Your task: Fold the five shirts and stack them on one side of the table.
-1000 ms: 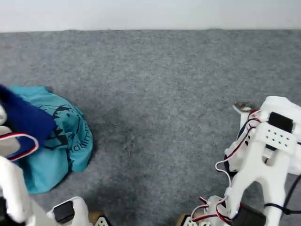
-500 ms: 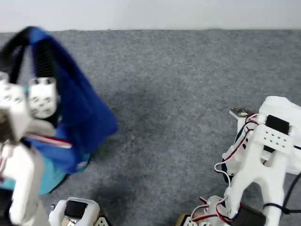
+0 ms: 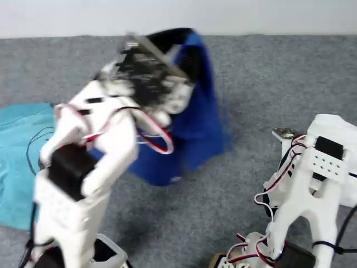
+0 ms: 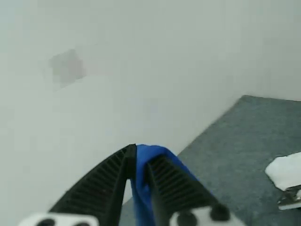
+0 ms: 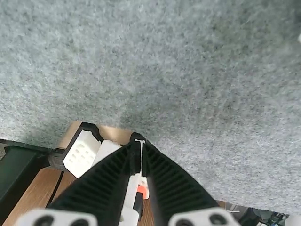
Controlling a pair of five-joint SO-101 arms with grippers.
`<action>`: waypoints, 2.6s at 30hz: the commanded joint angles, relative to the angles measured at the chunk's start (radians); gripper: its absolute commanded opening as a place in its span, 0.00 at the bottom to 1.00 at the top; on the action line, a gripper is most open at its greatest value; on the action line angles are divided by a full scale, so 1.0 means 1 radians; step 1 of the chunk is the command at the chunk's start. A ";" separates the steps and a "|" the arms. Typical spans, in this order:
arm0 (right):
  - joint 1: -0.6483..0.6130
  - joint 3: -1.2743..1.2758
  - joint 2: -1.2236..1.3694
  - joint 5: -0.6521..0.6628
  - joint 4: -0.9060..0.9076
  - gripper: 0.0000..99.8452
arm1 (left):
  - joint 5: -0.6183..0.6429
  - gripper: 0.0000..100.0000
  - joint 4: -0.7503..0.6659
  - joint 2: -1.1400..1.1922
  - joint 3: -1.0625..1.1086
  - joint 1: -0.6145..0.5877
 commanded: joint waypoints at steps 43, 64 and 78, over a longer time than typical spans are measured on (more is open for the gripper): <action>-0.302 -0.008 -0.033 -0.014 0.035 0.01 | -0.015 0.22 0.592 0.163 0.503 -0.655; -0.364 -0.032 -0.031 -0.014 0.033 0.01 | -0.327 0.23 0.166 0.167 0.990 -1.378; -0.829 -0.196 0.007 -0.017 -0.004 0.01 | -0.385 0.17 0.459 0.126 0.662 -1.577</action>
